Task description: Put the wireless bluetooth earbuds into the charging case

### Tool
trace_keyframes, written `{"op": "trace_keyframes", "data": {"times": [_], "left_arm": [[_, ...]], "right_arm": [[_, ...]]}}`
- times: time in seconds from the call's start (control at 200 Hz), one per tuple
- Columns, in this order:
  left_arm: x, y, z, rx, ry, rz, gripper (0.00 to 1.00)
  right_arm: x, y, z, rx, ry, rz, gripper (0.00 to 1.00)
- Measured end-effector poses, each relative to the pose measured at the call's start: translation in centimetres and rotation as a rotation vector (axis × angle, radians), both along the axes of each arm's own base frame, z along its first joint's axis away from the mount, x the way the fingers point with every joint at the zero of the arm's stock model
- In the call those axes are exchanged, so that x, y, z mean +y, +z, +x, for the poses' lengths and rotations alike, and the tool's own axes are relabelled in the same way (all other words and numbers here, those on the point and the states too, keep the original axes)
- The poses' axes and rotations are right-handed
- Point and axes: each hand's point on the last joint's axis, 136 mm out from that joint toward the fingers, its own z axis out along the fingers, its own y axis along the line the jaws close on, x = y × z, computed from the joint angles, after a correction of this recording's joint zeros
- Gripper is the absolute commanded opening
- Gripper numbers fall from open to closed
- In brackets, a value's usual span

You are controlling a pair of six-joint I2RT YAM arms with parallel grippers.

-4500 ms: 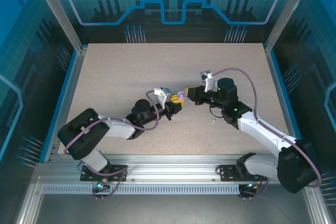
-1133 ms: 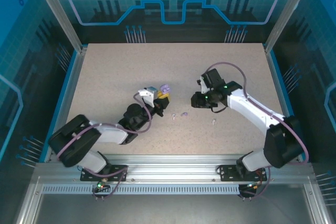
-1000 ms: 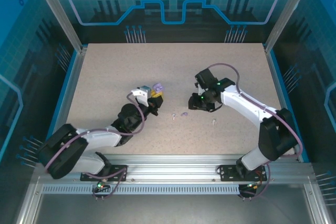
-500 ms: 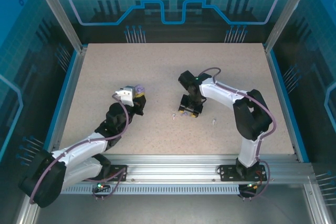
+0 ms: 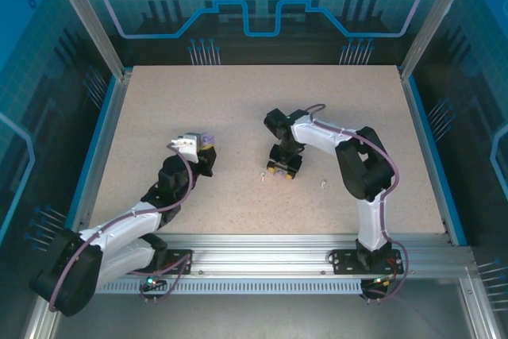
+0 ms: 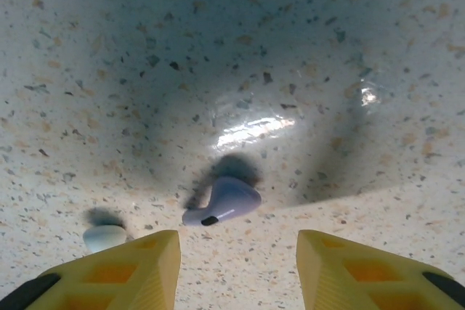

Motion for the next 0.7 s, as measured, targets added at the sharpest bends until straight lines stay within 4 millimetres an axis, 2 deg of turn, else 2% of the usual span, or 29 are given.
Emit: {"op": "trace_keyframes", "data": {"times": [0.32, 0.5, 0.7], "left_arm": [[-0.1, -0.6, 0.3, 0.012, -0.007, -0.004, 0.24], [-0.2, -1.0, 0.4, 0.025, -0.012, -0.003, 0.24], [-0.3, -0.8, 0.5, 0.015, -0.015, -0.007, 0.24]], "right_arm": [[0.4, -1.2, 0.5, 0.016, 0.008, -0.006, 0.40], [0.6, -1.1, 0.8, 0.008, 0.019, -0.001, 0.35], [0.8, -1.3, 1.1, 0.004, 0.034, 0.001, 0.35]]}}
